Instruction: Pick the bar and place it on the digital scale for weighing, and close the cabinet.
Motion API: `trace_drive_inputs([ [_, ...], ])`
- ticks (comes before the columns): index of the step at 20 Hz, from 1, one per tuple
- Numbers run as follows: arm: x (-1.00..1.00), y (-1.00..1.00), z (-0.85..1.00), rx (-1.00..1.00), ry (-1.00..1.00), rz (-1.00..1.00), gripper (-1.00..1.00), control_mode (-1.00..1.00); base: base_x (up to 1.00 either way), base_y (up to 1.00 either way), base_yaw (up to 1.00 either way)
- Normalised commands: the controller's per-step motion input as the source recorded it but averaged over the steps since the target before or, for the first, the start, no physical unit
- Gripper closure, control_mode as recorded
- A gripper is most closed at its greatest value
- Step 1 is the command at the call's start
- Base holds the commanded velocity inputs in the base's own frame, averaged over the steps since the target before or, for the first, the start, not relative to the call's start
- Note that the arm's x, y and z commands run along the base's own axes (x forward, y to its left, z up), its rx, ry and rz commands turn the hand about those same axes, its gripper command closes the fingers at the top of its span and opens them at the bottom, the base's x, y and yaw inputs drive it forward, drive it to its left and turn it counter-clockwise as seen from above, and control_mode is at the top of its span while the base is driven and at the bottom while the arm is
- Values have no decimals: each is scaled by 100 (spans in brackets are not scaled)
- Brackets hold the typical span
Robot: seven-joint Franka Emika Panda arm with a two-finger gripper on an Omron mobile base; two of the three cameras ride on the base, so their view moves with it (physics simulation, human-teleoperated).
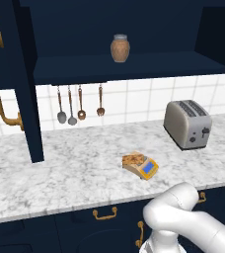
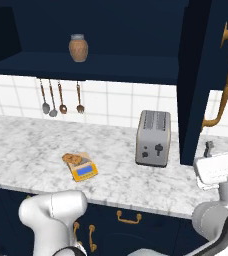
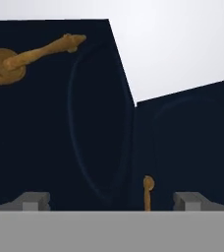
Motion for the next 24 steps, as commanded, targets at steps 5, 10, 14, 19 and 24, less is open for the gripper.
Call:
trace_drive_inputs([
  [5,-15,46,45,-4,6,2,-100,-100,0,0,0],
  [10,-37,77,42,-17,13,-4,-100,-100,0,0,0],
  [14,-38,67,62,-18,10,-6,-100,-100,0,0,0],
  [19,-27,79,51,-18,11,-8,-100,-100,0,0,0],
  [24,0,96,50,-17,16,-15,-100,-100,0,0,0],
])
